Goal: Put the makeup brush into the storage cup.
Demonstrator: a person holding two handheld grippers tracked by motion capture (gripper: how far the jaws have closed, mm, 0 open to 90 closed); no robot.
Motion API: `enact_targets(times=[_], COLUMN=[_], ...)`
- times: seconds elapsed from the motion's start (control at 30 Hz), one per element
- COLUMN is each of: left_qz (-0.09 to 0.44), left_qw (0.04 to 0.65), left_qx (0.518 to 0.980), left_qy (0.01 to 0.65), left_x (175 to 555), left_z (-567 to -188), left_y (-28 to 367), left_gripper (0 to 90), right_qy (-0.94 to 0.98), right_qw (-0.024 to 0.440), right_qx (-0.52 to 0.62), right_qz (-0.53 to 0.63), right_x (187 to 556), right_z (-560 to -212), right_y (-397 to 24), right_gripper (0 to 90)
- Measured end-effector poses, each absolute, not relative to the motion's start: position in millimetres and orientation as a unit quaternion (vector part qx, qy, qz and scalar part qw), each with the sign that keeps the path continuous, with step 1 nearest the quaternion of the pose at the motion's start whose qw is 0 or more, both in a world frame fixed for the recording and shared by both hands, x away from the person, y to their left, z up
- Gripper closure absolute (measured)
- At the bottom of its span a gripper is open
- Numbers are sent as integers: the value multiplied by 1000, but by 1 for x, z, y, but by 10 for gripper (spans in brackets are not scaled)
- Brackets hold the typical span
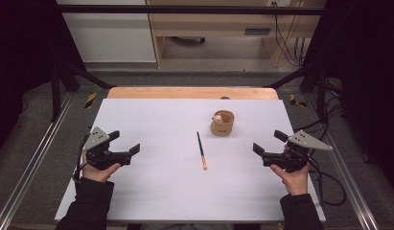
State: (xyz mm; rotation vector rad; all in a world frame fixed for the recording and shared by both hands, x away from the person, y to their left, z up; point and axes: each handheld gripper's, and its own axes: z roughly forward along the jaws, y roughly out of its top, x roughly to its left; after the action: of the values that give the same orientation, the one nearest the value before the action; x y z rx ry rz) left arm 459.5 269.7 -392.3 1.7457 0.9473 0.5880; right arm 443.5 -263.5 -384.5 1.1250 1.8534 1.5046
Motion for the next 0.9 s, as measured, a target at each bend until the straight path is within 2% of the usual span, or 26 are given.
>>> enact_targets(times=[0.43, 0.9], left_qz=[241, 236], left_qw=[509, 502], left_qx=[726, 735], left_qy=[395, 390], left_x=[458, 457], left_z=[-395, -400], left_y=[271, 265], left_gripper=[56, 57], right_qy=[688, 704], right_qw=[249, 246], right_qx=[407, 403], right_qz=[547, 531], right_x=[445, 452], right_z=[-382, -381], right_y=[-258, -233], right_gripper=[30, 54])
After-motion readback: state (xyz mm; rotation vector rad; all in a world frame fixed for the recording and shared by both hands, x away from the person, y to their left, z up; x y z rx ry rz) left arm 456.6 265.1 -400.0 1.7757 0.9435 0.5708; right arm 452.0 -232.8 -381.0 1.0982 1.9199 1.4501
